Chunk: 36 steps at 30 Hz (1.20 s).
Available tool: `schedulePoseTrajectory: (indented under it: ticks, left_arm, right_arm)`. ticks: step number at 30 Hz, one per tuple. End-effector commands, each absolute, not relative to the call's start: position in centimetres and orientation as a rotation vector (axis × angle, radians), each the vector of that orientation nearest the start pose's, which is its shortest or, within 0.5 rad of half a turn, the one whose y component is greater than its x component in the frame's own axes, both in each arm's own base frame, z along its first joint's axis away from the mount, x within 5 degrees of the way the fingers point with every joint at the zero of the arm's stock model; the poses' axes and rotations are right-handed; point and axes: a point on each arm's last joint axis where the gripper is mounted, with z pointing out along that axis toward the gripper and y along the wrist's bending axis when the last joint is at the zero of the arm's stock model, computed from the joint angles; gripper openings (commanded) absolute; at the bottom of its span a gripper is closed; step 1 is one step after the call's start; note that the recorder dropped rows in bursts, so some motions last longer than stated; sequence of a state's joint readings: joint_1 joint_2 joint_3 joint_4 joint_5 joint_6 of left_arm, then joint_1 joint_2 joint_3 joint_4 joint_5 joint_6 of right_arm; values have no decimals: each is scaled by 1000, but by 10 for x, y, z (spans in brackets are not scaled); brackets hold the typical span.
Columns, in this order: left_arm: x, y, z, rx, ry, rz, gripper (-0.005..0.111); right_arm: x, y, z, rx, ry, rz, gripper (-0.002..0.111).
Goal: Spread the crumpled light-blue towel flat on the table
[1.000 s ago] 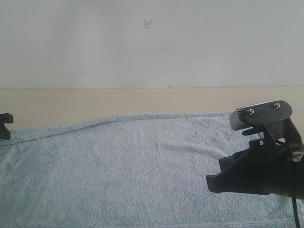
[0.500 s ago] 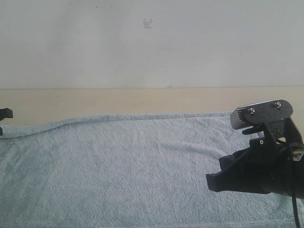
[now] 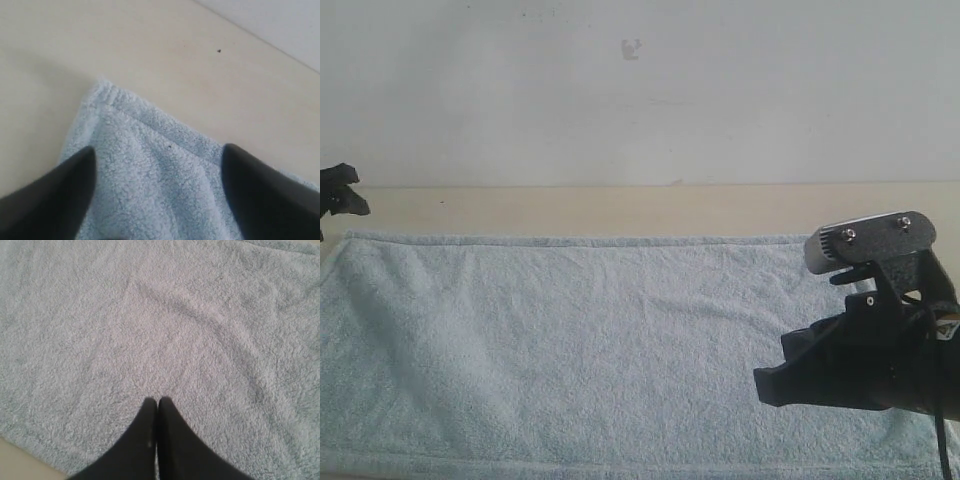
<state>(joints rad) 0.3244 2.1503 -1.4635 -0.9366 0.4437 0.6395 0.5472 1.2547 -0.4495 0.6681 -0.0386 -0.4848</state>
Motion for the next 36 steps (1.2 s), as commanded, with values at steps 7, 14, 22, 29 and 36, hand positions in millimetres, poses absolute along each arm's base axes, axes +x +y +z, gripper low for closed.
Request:
schedulePoseTrajectory:
  ticks: [7,14,22,29,36]
  left_arm:
    - [444,108,148,-472,2418,-507,69]
    - [429,104,159,-231,2548,-507,33]
    - [391,90,201,-172,2541,-551,4]
    - [348,75,218,-179,2533,-523,4]
    - [311,65,190,-253,2618,-532,4]
  right_arm:
    - [190,115,199,-407,2249,370,0]
    - [195,110,202,-376,2208,335,0]
    - [233,44,202,-44,2238,147,0]
    - [327,16,220,-43,2295,132,0]
    - [418,24,191,-206,2437,245,0]
